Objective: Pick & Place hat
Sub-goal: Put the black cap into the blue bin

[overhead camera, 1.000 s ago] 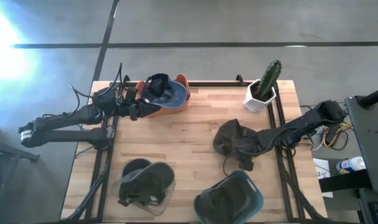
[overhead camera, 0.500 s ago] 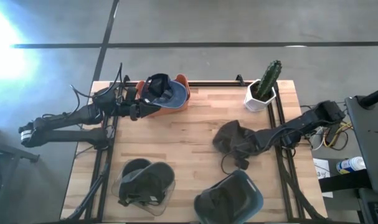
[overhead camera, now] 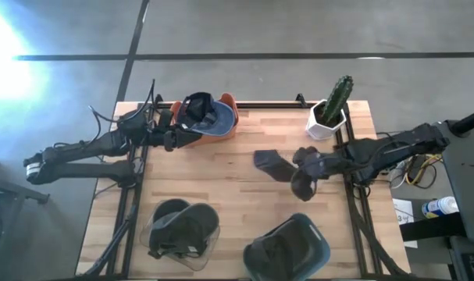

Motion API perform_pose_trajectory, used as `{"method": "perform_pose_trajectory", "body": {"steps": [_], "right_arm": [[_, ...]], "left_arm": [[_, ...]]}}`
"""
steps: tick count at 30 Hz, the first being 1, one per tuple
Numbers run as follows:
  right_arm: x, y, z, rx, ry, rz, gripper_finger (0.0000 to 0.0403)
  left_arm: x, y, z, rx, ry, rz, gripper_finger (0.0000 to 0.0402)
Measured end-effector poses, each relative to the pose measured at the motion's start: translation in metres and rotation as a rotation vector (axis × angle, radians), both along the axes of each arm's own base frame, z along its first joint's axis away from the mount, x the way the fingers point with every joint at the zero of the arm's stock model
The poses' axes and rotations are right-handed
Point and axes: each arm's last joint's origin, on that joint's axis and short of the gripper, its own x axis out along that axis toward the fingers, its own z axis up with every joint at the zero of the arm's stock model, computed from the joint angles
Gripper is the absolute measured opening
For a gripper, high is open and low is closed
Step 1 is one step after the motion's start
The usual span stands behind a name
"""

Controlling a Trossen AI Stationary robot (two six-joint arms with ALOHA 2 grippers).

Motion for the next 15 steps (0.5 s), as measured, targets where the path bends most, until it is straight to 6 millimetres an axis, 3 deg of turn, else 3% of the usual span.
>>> {"method": "perform_pose_trajectory", "body": {"steps": [8,15], "right_arm": [[0.021,0.05,0.051,-0.049,-0.064,0.243,0.0013],[0.018,0.118,0.052,-0.26,0.113,0.392,0.0013]], "left_arm": [[0.001,-0.001,-0.002,-0.02,0.016,-0.038,0.0119],[0.001,-0.002,-0.006,-0.073,0.054,-0.07,0.0119]]}}
